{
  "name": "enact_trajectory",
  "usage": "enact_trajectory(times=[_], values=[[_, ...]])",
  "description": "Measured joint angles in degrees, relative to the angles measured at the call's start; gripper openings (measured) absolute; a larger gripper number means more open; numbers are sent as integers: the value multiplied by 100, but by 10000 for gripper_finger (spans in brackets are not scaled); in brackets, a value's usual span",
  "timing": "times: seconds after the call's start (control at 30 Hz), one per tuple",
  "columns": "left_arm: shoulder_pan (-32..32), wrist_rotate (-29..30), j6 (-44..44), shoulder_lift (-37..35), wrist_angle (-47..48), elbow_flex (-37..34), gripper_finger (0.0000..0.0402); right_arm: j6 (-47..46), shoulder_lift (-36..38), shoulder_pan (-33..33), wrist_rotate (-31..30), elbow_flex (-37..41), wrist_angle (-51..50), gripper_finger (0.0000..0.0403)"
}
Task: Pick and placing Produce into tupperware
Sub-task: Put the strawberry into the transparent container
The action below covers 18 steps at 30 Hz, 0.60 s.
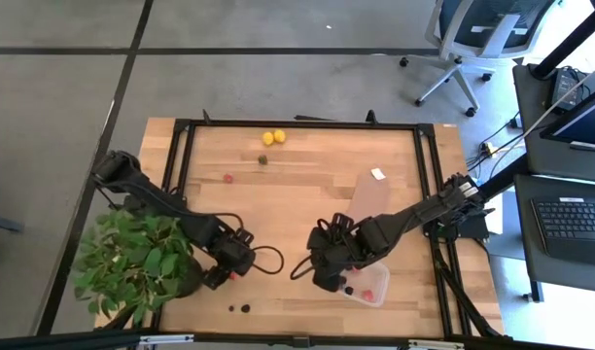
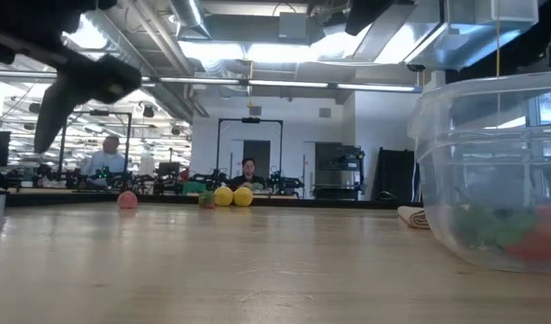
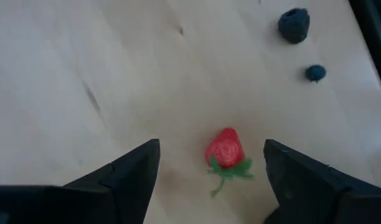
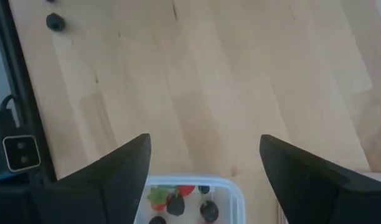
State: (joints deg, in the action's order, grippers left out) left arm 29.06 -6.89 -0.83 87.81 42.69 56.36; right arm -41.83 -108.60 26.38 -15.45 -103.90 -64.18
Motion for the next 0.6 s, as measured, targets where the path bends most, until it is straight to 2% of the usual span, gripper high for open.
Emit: enact_trajectory(times=[0.3, 0.6], values=[[22, -12, 555, 607, 20, 0, 277, -102, 0, 5, 3, 0, 15, 301], [22, -35, 563, 966, 57, 0, 277, -117, 0, 6, 3, 0, 11, 301]])
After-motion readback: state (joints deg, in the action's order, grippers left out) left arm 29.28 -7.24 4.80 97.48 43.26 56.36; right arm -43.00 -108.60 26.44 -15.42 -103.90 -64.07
